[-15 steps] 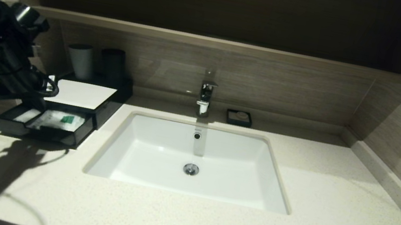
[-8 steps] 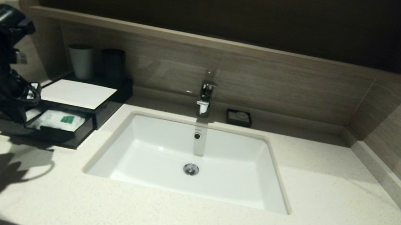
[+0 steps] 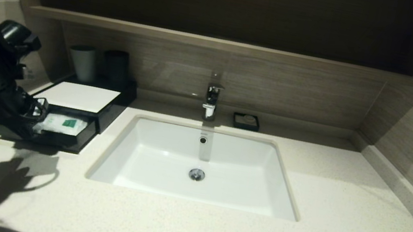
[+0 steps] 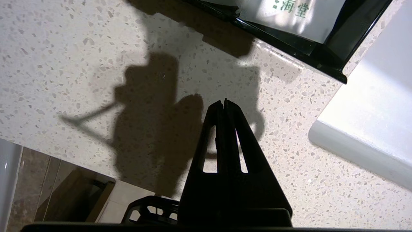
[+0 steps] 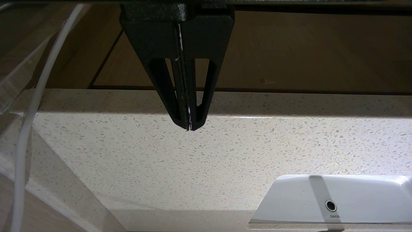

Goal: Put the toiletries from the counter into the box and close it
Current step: Close the drawer

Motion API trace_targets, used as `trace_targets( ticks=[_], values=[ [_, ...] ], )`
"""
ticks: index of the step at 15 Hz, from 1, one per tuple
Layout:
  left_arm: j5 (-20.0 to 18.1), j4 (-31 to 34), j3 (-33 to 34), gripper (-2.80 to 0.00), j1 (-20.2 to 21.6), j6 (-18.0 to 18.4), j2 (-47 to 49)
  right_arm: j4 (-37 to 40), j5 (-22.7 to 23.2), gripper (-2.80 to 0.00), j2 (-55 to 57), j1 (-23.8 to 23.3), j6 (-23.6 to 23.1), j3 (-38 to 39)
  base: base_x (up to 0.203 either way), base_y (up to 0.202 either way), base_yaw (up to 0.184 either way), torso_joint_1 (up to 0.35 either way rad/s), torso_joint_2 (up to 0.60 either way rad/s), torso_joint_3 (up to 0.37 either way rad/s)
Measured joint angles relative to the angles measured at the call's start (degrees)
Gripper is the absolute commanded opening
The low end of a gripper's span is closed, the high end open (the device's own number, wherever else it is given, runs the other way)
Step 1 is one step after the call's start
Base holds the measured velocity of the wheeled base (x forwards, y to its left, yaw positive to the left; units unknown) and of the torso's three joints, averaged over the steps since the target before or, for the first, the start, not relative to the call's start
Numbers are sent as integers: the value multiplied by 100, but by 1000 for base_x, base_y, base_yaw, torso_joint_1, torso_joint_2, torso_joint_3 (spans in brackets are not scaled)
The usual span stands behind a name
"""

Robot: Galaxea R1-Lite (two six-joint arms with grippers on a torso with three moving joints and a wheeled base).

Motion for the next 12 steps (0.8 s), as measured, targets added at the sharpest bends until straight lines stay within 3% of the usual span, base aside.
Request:
trace_targets(
  ticks=[12],
  values=[
    [25,-193,8,-280,-61,10,294,0,-1,-280,0,0,0,0,0,0,0,0,0,0]
  ],
)
